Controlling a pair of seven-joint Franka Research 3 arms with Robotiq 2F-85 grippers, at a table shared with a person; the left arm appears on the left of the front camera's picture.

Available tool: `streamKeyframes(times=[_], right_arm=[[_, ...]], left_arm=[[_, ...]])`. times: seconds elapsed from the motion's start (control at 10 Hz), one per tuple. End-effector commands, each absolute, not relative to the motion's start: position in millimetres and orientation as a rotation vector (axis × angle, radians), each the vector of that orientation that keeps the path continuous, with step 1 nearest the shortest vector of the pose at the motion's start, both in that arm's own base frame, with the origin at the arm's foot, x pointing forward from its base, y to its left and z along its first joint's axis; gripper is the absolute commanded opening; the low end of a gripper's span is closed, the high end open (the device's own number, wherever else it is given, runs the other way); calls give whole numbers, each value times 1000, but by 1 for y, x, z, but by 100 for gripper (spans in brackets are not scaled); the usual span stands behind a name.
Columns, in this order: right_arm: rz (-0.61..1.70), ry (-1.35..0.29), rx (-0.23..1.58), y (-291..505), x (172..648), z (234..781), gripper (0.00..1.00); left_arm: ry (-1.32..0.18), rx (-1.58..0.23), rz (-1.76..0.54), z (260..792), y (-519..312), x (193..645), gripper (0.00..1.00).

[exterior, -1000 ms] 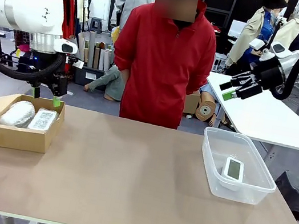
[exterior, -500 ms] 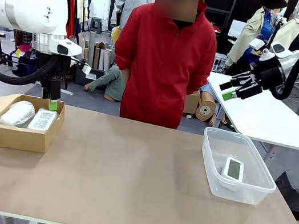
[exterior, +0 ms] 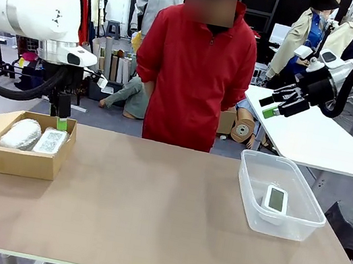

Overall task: Separate and place wrapped and unwrapped clocks.
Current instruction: If the picked Digital clock is wrapped, place it in the Package Box ; if not, place it in the Organizing box.

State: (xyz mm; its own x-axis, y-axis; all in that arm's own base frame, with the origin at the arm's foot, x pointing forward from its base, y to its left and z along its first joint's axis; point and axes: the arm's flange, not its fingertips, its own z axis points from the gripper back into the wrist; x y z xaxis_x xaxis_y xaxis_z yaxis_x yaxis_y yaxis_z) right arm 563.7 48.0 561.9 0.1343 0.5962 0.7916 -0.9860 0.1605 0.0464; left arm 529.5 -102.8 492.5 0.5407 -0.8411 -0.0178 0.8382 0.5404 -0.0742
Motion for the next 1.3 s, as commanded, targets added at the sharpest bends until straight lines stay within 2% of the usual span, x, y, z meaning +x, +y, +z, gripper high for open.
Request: streamKeyframes(times=[0.0, 0.4, 0.7, 1.0, 1.2], right_arm=[[1286, -725, 672, 49, 561, 563, 100], [1286, -725, 672, 49, 561, 563, 100], [1286, -725, 672, 49, 561, 563, 100], [1286, -725, 672, 49, 561, 563, 100], [1286, -725, 672, 49, 561, 563, 100]], left_arm=[[-25, -31, -1063, 485, -109, 535, 100], [-79, -145, -1387, 476, -114, 559, 100], [-187, -330, -1582, 492, -107, 566, 100], [-310, -485, -1642, 517, -101, 566, 100], [-424, -592, -1590, 535, -95, 568, 100]])
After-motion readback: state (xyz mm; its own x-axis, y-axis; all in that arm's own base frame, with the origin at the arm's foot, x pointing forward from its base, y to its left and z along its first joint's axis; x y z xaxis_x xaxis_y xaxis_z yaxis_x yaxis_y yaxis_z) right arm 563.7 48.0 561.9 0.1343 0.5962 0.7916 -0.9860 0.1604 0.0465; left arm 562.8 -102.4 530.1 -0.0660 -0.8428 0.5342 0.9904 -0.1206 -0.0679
